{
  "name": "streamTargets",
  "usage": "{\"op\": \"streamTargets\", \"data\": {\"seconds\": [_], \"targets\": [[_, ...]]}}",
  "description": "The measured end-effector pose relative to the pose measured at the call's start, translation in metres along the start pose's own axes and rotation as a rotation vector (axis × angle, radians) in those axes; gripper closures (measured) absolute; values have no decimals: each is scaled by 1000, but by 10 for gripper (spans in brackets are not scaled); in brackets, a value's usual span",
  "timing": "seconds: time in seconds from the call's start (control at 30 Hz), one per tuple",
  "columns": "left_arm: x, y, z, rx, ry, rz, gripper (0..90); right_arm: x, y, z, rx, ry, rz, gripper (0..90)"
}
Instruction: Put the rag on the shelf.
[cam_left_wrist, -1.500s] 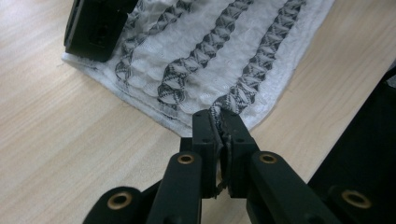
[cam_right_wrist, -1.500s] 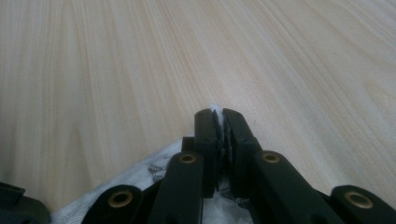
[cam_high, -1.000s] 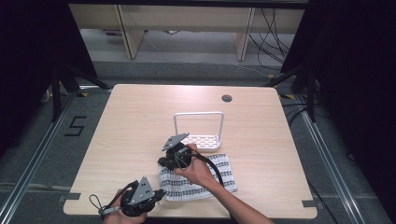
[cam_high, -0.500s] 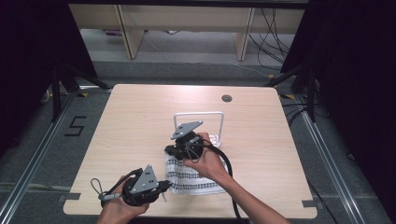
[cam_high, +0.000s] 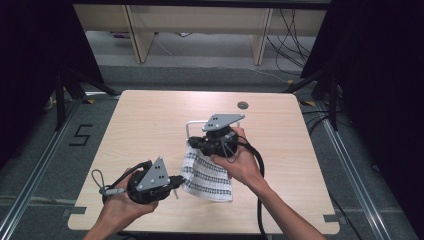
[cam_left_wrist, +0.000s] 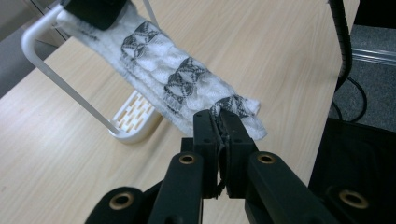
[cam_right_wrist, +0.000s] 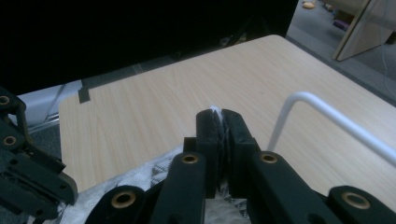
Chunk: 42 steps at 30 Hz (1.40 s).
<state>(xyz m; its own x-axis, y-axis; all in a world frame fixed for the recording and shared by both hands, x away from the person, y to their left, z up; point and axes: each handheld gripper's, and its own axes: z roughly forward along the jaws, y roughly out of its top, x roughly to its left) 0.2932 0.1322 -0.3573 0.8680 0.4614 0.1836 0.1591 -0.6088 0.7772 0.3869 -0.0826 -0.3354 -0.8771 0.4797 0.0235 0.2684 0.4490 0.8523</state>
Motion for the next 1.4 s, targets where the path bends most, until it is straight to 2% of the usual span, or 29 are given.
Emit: {"op": "streamTargets", "data": {"seconds": [0.07, 0.2, 0.23, 0.27, 0.3, 0.33, 0.37, 0.43, 0.47, 0.5, 0.53, 0.6, 0.63, 0.7, 0.73, 0.8, 0.9, 0.93, 1.0, 1.07, 1.1, 1.13, 1.2, 1.23, 1.3, 1.33, 1.4], "targets": [[3, 3, -2, 5, -4, -2, 863, -2, 1, -4, -9, -9, 10, 871], [17, 16, -7, -5, 3, 5, 864, -10, 9, -21, -37, -39, -12, 872], [17, 16, -7, -5, 3, 5, 864, -10, 9, -21, -37, -39, -12, 872], [19, 21, -8, -5, 1, 9, 864, -9, 10, -24, -36, -43, 14, 872], [21, 24, -8, -2, 1, 13, 865, -10, 13, -28, -46, -49, -6, 872], [23, 28, -8, 3, -1, 26, 865, -9, 14, -32, -52, -62, 10, 873], [25, 31, -8, 5, 5, 35, 864, -11, 16, -35, -60, -65, -8, 873], [29, 39, -8, 10, 7, 44, 865, -13, 19, -40, -76, -80, -2, 873], [35, 46, -7, 22, 7, 68, 865, -14, 20, -45, -82, -99, 14, 874], [35, 46, -7, 22, 7, 68, 865, -16, 21, -47, -88, -103, 12, 874], [41, 53, -6, 24, 13, 77, 865, -18, 22, -49, -94, -115, -5, 874], [45, 56, -6, 23, 18, 78, 865, -19, 22, -51, -98, -119, 4, 874], [49, 59, -6, 23, 25, 74, 865, -20, 22, -52, -103, -132, 25, 875], [57, 64, -4, 18, 35, 61, 866, -25, 23, -55, -112, -144, 15, 875], [61, 67, -4, 18, 38, 59, 866, -29, 23, -58, -106, -143, 43, 875], [67, 71, -3, 19, 38, 50, 866, -32, 23, -58, -114, -153, 31, 875], [77, 79, -1, 16, 41, 45, 866, -39, 24, -59, -113, -170, 56, 875], [85, 83, 1, 11, 50, 23, 867, -44, 25, -60, -118, -179, 61, 875], [88, 85, 2, 9, 53, 14, 866, -48, 26, -60, -123, -190, 52, 875], [99, 92, 5, -1, 66, -7, 866, -52, 30, -60, -129, -203, 81, 875], [99, 92, 5, -1, 66, -7, 866, -52, 30, -60, -129, -203, 81, 875], [104, 95, 6, -7, 74, -20, 866, -54, 30, -60, -135, -208, 76, 875], [111, 99, 8, -9, 79, -35, 866, -58, 33, -61, -142, -220, 94, 875], [117, 103, 9, -16, 84, -48, 866, -61, 36, -62, -142, -242, 80, 875], [120, 105, 10, -19, 89, -54, 866, -63, 37, -61, -143, -239, 88, 875], [126, 109, 13, -20, 100, -65, 866, -67, 38, -61, -152, -254, 104, 875], [131, 115, 16, -24, 115, -70, 866, -70, 40, -61, -148, -268, 101, 876]]}}
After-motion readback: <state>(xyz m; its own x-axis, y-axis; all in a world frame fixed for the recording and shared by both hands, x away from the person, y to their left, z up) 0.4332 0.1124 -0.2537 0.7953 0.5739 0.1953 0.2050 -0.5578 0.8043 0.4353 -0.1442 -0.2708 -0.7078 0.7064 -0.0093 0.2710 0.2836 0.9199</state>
